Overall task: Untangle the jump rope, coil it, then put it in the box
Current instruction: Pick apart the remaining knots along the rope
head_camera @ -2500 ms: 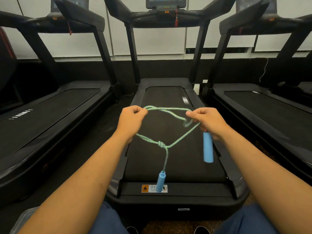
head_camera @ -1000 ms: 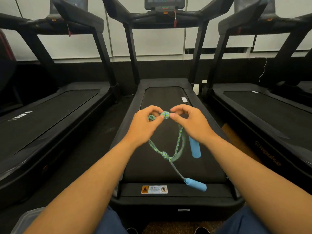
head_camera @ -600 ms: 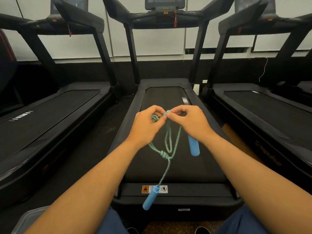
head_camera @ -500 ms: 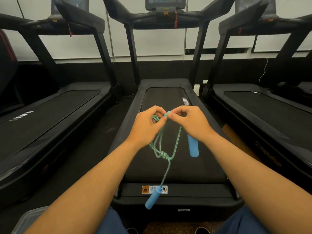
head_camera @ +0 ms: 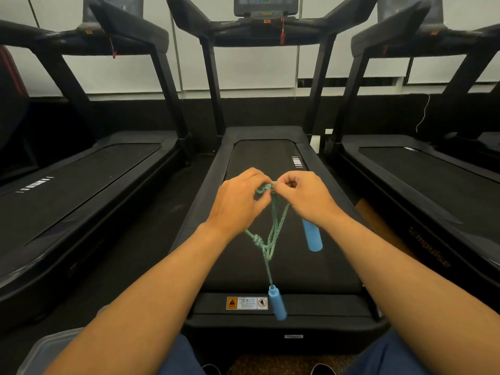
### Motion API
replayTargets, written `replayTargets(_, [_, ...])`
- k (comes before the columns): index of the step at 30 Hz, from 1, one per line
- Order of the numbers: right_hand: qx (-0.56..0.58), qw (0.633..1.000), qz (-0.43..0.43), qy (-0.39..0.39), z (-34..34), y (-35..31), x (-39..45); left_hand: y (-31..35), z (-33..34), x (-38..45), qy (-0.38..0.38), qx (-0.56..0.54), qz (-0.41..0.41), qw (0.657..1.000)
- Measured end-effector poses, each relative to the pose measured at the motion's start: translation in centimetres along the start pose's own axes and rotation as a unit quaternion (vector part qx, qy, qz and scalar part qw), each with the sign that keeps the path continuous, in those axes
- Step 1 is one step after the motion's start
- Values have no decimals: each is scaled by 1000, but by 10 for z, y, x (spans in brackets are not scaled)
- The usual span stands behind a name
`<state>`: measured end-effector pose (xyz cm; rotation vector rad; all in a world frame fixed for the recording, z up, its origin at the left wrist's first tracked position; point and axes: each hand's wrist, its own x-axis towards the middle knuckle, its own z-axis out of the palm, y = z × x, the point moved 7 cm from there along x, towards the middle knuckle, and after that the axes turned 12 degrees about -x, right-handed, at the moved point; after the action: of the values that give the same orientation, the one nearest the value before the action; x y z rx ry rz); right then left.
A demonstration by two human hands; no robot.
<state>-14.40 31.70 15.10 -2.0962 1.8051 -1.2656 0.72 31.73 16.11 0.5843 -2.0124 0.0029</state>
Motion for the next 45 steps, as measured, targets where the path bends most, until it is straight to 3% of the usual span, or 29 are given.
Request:
replayTargets(6, [3, 1000, 7, 6, 0, -2, 1, -14, 5, -2, 8, -67, -110, 992])
replayTargets(13, [33, 999, 32, 4, 1, -1, 3, -29, 6, -7, 29, -213, -239, 947])
replayTargets(15, [52, 997, 53, 9, 0, 0, 5, -35, 10, -9, 54, -273, -281, 919])
replayTargets(18, [116, 988, 100, 22, 1, 7, 5, -40, 21, -14, 106, -430, -345, 827])
replayTargets(19, [123, 987, 105, 21, 1, 9, 4, -39, 22, -15, 96, -425, -341, 833])
replayTargets(20, [113, 988, 100, 15, 2, 10, 3, -37, 20, -14, 69, -377, -318, 867])
replayTargets(22, [73, 994, 76, -3, 4, 10, 1, -27, 14, -10, 5, -223, -215, 951])
replayTargets(24, [44, 998, 53, -15, 3, 7, 0, -15, 12, -6, -35, -93, -102, 990])
replayTargets(26, [30, 999, 37, -11, 0, 2, 1, -8, 10, -2, -31, -26, -45, 998])
replayTargets(29, [25, 999, 25, 4, -4, 0, 3, -6, 4, 2, 6, -26, -42, 999])
replayTargets(32, [21, 999, 25, 7, -5, 3, 3, -14, -2, 0, 46, -106, -102, 988])
replayTargets(35, [13, 999, 32, 23, -9, 7, 5, -26, -3, -4, 90, -185, -214, 955])
replayTargets(38, [12, 999, 36, 27, -9, 7, 4, -34, 3, -9, 89, -226, -282, 928])
replayTargets(40, [7, 999, 31, 14, -4, 6, 2, -34, 7, -10, 52, -192, -255, 946])
replayTargets(43, [-8, 1000, 20, -9, 3, 3, -1, -19, 10, -7, -28, -58, -123, 990])
replayTargets(45, [-11, 1000, 10, -10, 4, 1, 0, -9, 11, -3, -43, 19, -56, 997])
